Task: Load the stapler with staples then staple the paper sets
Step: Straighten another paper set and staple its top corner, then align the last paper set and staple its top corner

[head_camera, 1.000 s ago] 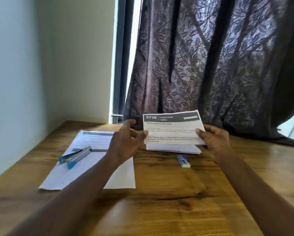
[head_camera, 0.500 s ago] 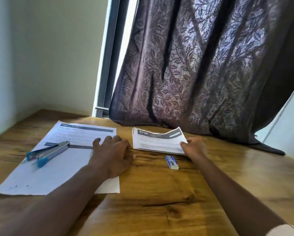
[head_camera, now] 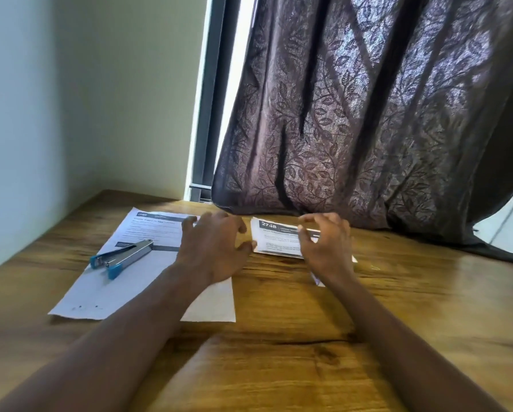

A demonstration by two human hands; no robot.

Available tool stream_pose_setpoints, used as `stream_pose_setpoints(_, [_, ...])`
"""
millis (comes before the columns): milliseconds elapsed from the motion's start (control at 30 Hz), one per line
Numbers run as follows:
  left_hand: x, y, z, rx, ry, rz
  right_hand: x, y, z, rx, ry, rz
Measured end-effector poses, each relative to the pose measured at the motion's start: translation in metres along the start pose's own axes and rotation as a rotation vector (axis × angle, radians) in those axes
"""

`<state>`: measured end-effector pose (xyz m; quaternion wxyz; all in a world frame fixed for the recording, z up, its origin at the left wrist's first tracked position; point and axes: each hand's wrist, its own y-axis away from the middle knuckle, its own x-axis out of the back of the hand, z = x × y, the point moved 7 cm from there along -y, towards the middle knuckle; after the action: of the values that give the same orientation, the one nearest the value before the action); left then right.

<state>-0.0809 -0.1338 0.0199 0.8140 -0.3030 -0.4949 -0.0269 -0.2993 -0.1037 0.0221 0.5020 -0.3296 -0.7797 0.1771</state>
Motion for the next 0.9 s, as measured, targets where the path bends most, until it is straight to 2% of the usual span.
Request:
stream_pose_setpoints(100, [0.033, 0.008, -0.016, 0.049, -0.020, 0.093, -0.026, 0.023, -0.055, 0.083, -0.211, -0.129])
stream_pose_setpoints(167, [0.049, 0.018, -0.032, 0.079, -0.073, 0.109, -0.050, 0.036, -0.084, 0.079, -0.239, -0.259])
stream_pose_setpoints(333, [0.070, 0.044, -0.091, 0.246, -0.150, 0.043, -0.092, 0.065, -0.120, 0.046, 0.120, -0.508])
stream_pose_setpoints(467, [0.062, 0.058, -0.120, 0.323, -0.268, -0.086, -0.097, 0.072, -0.135, 0.092, 0.223, -0.467])
stream_pose_setpoints(567, [0.058, 0.061, -0.127, 0.327, -0.250, -0.080, -0.091, 0.073, -0.137, 0.107, 0.181, -0.423])
stream_pose_setpoints(733, [0.057, 0.063, -0.130, 0.310, -0.048, 0.033, -0.082, 0.069, -0.133, 0.059, 0.015, -0.348])
stream_pose_setpoints(900, [0.087, 0.067, -0.136, 0.362, 0.074, 0.319, -0.068, 0.065, -0.116, -0.097, -0.469, -0.249])
